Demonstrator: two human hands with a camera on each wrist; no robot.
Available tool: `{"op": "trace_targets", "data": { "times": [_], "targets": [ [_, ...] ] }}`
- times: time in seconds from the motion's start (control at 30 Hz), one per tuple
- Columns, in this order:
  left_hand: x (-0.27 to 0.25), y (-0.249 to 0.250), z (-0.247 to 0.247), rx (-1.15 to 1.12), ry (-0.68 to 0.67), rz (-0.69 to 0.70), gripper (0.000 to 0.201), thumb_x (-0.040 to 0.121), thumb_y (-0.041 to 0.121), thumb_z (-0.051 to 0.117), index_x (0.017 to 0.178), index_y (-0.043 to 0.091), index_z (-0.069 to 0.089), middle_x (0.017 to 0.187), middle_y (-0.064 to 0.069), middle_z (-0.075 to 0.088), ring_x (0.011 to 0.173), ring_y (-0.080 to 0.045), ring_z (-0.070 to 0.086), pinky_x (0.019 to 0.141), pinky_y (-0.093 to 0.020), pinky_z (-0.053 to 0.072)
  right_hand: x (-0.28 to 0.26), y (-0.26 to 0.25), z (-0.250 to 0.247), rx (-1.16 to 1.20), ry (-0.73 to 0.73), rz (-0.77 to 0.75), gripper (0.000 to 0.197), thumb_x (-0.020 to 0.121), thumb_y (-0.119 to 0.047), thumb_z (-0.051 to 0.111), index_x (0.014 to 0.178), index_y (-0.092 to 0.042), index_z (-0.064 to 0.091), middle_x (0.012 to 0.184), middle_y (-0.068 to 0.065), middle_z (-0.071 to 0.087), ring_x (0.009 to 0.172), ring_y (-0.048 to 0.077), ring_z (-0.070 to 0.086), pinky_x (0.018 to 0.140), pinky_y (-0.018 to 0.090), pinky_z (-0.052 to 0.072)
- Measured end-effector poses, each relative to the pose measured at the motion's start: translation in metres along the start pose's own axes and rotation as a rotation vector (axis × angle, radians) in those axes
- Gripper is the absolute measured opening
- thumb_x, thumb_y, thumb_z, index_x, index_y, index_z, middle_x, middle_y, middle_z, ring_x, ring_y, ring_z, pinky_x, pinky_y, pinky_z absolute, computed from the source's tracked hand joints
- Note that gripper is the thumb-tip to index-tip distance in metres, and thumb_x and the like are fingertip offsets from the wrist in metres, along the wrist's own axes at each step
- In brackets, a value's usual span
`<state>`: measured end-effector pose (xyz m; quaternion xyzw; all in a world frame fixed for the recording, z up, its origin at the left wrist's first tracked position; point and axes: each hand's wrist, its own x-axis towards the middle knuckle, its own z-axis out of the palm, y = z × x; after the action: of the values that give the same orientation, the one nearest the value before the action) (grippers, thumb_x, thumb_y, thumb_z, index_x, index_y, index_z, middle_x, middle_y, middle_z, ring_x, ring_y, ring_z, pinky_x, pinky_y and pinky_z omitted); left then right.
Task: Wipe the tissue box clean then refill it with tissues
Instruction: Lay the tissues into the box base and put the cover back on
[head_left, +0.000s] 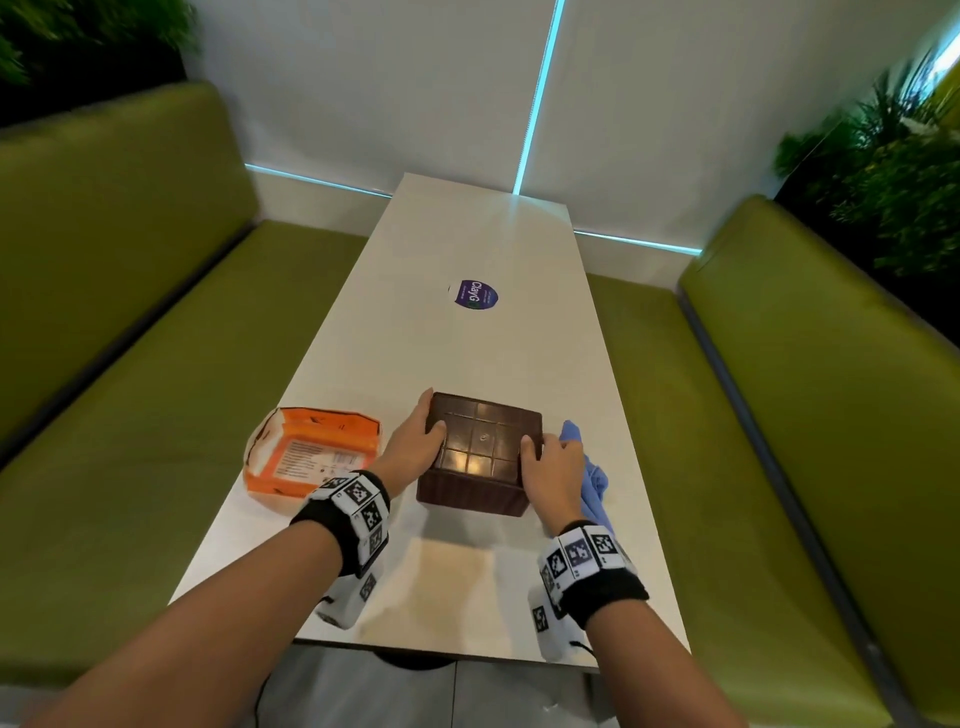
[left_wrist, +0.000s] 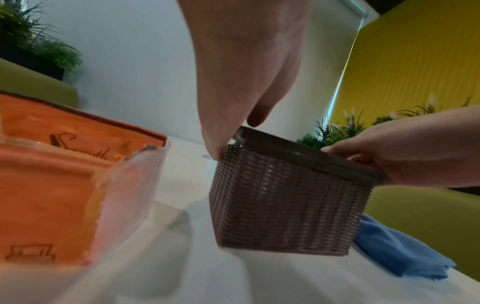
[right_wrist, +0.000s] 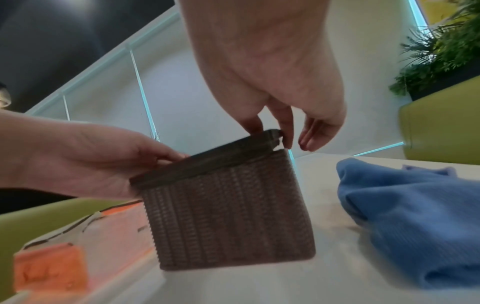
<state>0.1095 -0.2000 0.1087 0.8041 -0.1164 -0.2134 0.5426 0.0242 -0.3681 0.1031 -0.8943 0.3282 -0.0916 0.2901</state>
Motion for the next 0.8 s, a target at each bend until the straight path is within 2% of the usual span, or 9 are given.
{"op": "trace_targets", "data": {
  "times": [0.1, 0.17, 0.23, 0.3, 0.37, 0.5, 0.6, 0.7, 0.8],
  "targets": [
    [0.001, -0.001, 0.005, -0.023, 0.028, -0.037, 0.064, 0.103, 0.029, 0.04, 0.156, 0.02, 0.005, 0.155, -0.007, 0.034, 0.138, -0.027, 0.04, 0.114, -0.035, 0.034, -0.005, 0.004, 0.011, 0.147, -0.017, 0.004, 0.042, 0.1, -0.04, 0.038, 0.129, -0.013, 0.051, 0.117, 0.013, 0.051, 0.102, 0.029, 0.056, 0.09, 0.037, 0.049],
    [0.003, -0.005, 0.009, -0.041, 0.054, -0.053, 0.068, 0.102, 0.034, 0.042, 0.156, 0.015, 0.005, 0.153, -0.01, 0.037, 0.138, -0.028, 0.041, 0.114, -0.036, 0.034, -0.005, 0.005, 0.018, 0.234, 0.014, -0.033, 0.039, 0.1, -0.041, 0.036, 0.125, -0.017, 0.053, 0.109, 0.008, 0.061, 0.1, 0.026, 0.061, 0.086, 0.038, 0.052],
    [0.005, -0.009, 0.011, -0.051, 0.068, -0.05, 0.067, 0.101, 0.037, 0.044, 0.154, 0.012, 0.012, 0.148, -0.01, 0.044, 0.134, -0.028, 0.045, 0.112, -0.037, 0.036, -0.005, 0.006, 0.022, 0.279, 0.037, -0.05, 0.038, 0.098, -0.045, 0.034, 0.12, -0.02, 0.054, 0.101, 0.004, 0.066, 0.094, 0.022, 0.064, 0.083, 0.04, 0.055],
    [0.006, -0.012, 0.014, -0.058, 0.09, -0.011, 0.057, 0.1, 0.034, 0.047, 0.148, 0.012, 0.026, 0.136, -0.007, 0.055, 0.125, -0.027, 0.053, 0.105, -0.032, 0.041, -0.005, 0.008, 0.025, 0.286, 0.033, -0.042, 0.042, 0.096, -0.051, 0.032, 0.119, -0.024, 0.054, 0.1, 0.003, 0.066, 0.091, 0.02, 0.064, 0.082, 0.041, 0.056],
    [0.005, -0.011, 0.016, -0.052, 0.108, 0.029, 0.049, 0.1, 0.032, 0.047, 0.144, 0.016, 0.031, 0.123, -0.002, 0.058, 0.119, -0.025, 0.057, 0.098, -0.028, 0.042, -0.005, 0.008, 0.025, 0.28, 0.028, -0.033, 0.044, 0.094, -0.053, 0.03, 0.12, -0.026, 0.053, 0.101, 0.003, 0.065, 0.092, 0.021, 0.064, 0.082, 0.041, 0.056],
    [0.007, -0.012, 0.016, -0.033, 0.112, 0.034, 0.058, 0.101, 0.035, 0.045, 0.151, 0.023, 0.02, 0.134, -0.005, 0.056, 0.12, -0.026, 0.056, 0.104, -0.033, 0.042, -0.004, 0.005, 0.019, 0.226, 0.028, -0.055, 0.038, 0.099, -0.044, 0.033, 0.124, -0.022, 0.051, 0.096, 0.009, 0.065, 0.085, 0.025, 0.064, 0.073, 0.04, 0.055],
    [0.009, -0.013, 0.017, -0.02, 0.113, 0.03, 0.061, 0.101, 0.035, 0.045, 0.153, 0.025, 0.015, 0.138, -0.007, 0.054, 0.121, -0.028, 0.056, 0.105, -0.034, 0.042, 0.001, 0.007, 0.019, 0.219, 0.016, -0.049, 0.038, 0.1, -0.043, 0.033, 0.127, -0.022, 0.05, 0.098, 0.012, 0.066, 0.084, 0.026, 0.064, 0.071, 0.038, 0.054],
    [0.011, -0.013, 0.017, 0.001, 0.119, 0.028, 0.061, 0.101, 0.036, 0.044, 0.153, 0.026, 0.014, 0.14, -0.008, 0.053, 0.122, -0.029, 0.055, 0.104, -0.032, 0.041, 0.001, 0.009, 0.02, 0.274, -0.012, -0.032, 0.037, 0.1, -0.042, 0.032, 0.126, -0.023, 0.05, 0.099, 0.005, 0.067, 0.086, 0.021, 0.065, 0.076, 0.038, 0.055],
    [0.015, -0.013, 0.017, 0.056, 0.115, 0.03, 0.062, 0.101, 0.039, 0.044, 0.153, 0.025, 0.015, 0.14, -0.009, 0.053, 0.122, -0.031, 0.055, 0.103, -0.034, 0.042, 0.0, 0.01, 0.018, 0.298, -0.017, -0.001, 0.037, 0.101, -0.039, 0.034, 0.13, -0.021, 0.048, 0.098, 0.001, 0.067, 0.084, 0.02, 0.064, 0.073, 0.03, 0.051]
  ]
}}
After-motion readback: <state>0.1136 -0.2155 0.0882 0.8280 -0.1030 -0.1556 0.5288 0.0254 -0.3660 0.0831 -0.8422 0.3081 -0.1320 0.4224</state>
